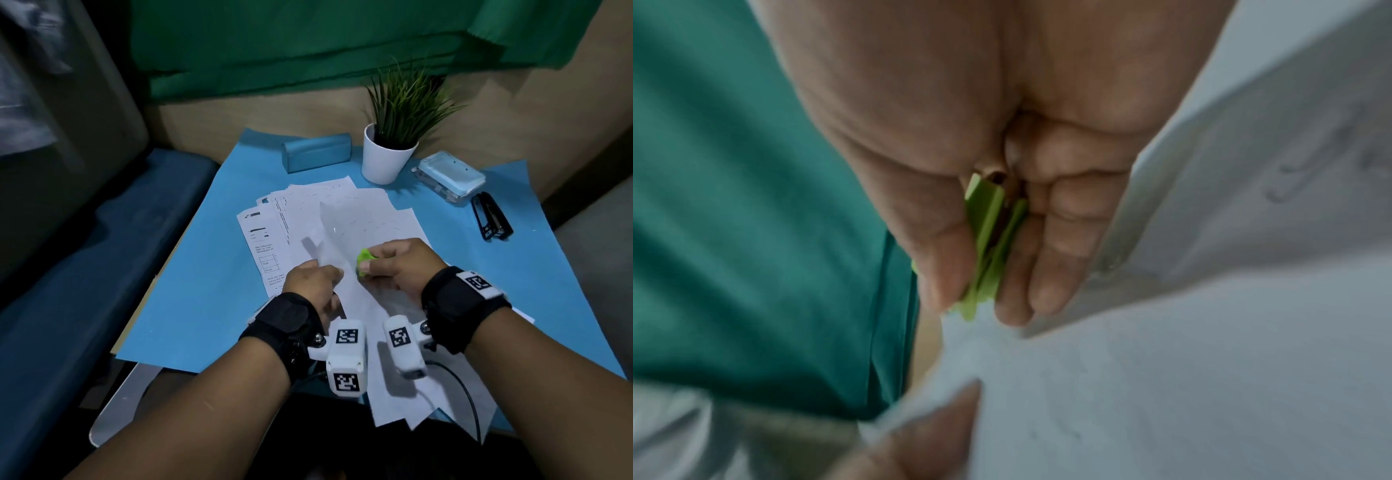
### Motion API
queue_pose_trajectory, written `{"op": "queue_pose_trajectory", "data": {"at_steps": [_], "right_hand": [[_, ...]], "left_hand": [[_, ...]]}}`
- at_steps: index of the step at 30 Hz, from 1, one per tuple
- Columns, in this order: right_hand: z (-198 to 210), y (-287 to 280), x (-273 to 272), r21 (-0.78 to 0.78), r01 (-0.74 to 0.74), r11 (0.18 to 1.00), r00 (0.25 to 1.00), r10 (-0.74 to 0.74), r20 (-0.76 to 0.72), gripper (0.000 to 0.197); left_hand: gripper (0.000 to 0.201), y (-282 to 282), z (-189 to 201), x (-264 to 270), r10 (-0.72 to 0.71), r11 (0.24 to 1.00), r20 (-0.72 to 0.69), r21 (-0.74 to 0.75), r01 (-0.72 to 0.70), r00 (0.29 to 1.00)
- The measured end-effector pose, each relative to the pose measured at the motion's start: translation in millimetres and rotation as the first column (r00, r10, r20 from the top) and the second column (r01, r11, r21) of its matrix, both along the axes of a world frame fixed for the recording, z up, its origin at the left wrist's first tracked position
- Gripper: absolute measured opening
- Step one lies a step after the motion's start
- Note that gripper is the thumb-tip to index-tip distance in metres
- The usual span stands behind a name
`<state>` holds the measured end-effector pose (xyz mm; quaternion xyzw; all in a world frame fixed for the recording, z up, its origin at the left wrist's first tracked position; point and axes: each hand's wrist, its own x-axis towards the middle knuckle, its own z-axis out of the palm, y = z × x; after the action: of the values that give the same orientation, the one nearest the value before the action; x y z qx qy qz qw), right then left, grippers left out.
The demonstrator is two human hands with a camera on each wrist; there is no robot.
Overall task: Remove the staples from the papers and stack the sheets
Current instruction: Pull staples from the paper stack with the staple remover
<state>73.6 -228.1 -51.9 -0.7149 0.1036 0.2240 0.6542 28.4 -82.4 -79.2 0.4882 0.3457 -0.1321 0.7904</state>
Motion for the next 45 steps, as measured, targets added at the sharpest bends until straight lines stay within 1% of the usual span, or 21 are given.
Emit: {"op": "queue_pose_trajectory", "data": {"at_steps": [1, 2, 3, 6, 7, 8, 9, 10, 11, 12, 13, 15, 19, 22, 25, 29, 31, 33, 37, 42, 45], "right_hand": [[0, -2, -2, 0.110, 0.055, 0.992, 0.997, -0.050, -0.052, 0.021], [-2, -3, -3, 0.172, 0.092, 0.981, 0.993, -0.077, -0.091, 0.023], [-4, -6, -3, 0.168, 0.095, 0.981, 0.992, -0.079, -0.102, 0.023], [-9, -11, -3, -0.017, 0.028, 0.999, 0.999, -0.029, -0.042, 0.016], [-10, -13, -2, -0.121, -0.017, 0.992, 1.000, 0.018, 0.010, 0.015], [-11, -16, 0, -0.284, -0.080, 0.956, 0.990, 0.109, 0.088, 0.016], [-8, -18, 1, -0.500, -0.147, 0.854, 0.956, 0.252, 0.149, 0.020], [-3, -19, 2, -0.695, -0.190, 0.693, 0.904, 0.400, 0.152, 0.025], [4, -19, 1, -0.826, -0.208, 0.524, 0.843, 0.524, 0.120, 0.028], [12, -18, 0, -0.895, -0.216, 0.390, 0.786, 0.613, 0.078, 0.029], [17, -16, -1, -0.928, -0.219, 0.303, 0.740, 0.672, 0.044, 0.028], [25, -12, -2, -0.954, -0.189, 0.235, 0.682, 0.730, 0.044, 0.028], [28, 0, 1, -0.950, -0.089, 0.300, 0.640, 0.748, 0.176, 0.031], [25, 9, 1, -0.947, -0.073, 0.314, 0.607, 0.767, 0.208, 0.032], [21, 17, 3, -0.950, -0.082, 0.303, 0.595, 0.779, 0.197, 0.027], [20, 23, 5, -0.963, -0.088, 0.255, 0.598, 0.786, 0.154, 0.031], [20, 24, 5, -0.969, -0.082, 0.234, 0.602, 0.786, 0.140, 0.036], [21, 26, 5, -0.973, -0.086, 0.216, 0.612, 0.782, 0.119, 0.039], [26, 29, 2, -0.979, -0.092, 0.184, 0.616, 0.783, 0.090, 0.024], [29, 32, 1, -0.982, -0.096, 0.161, 0.644, 0.763, 0.062, 0.040], [26, 32, 1, -0.975, -0.113, 0.191, 0.666, 0.743, 0.068, 0.039]], "left_hand": [[0.012, 1, -1, 0, 0.012, 1.000, -0.018, -0.009, -0.013, 1.000], [0.013, 3, -4, 0, 0.020, 1.000, -0.023, -0.014, -0.020, 1.000], [0.014, 3, -5, 1, 0.020, 1.000, -0.026, -0.010, -0.020, 0.999], [0.010, 1, -6, 0, 0.006, 1.000, 0.006, 0.019, -0.006, 1.000], [0.013, 1, -4, 0, 0.003, 1.000, 0.018, 0.019, -0.004, 1.000], [0.015, 2, -2, 0, -0.007, 1.000, 0.033, 0.026, 0.006, 0.999], [0.013, 3, 0, 0, -0.020, 0.999, 0.045, 0.041, 0.018, 0.999], [0.008, 5, 3, 0, -0.034, 0.998, 0.057, 0.054, 0.031, 0.998], [0.004, 6, 4, 1, -0.041, 0.997, 0.059, 0.074, 0.037, 0.997], [0.004, 7, 5, 3, -0.046, 0.995, 0.059, 0.096, 0.040, 0.997], [0.003, 8, 5, 5, -0.053, 0.991, 0.057, 0.125, 0.045, 0.997], [0.004, 9, 6, 9, -0.066, 0.984, 0.061, 0.170, 0.055, 0.996], [0.002, 10, 7, 8, -0.087, 0.982, 0.067, 0.171, 0.075, 0.994], [0.004, 8, 9, 0, -0.059, 0.992, 0.111, 0.114, 0.046, 0.992], [0.017, 4, 7, -5, -0.024, 0.999, 0.165, 0.044, 0.017, 0.986], [0.040, 0, 2, -6, -0.011, 1.000, 0.215, -0.018, 0.015, 0.976], [0.044, -1, 0, -6, -0.007, 1.000, 0.210, -0.006, 0.009, 0.978], [0.044, -2, -2, -6, 0.007, 1.000, 0.199, 0.008, -0.008, 0.980], [0.041, -3, -1, -8, 0.010, 0.999, 0.193, 0.034, -0.017, 0.981], [0.033, -4, -3, -9, 0.030, 0.998, 0.185, 0.044, -0.039, 0.982], [0.030, -5, -5, -8, 0.035, 0.998, 0.188, 0.039, -0.043, 0.982]]}}
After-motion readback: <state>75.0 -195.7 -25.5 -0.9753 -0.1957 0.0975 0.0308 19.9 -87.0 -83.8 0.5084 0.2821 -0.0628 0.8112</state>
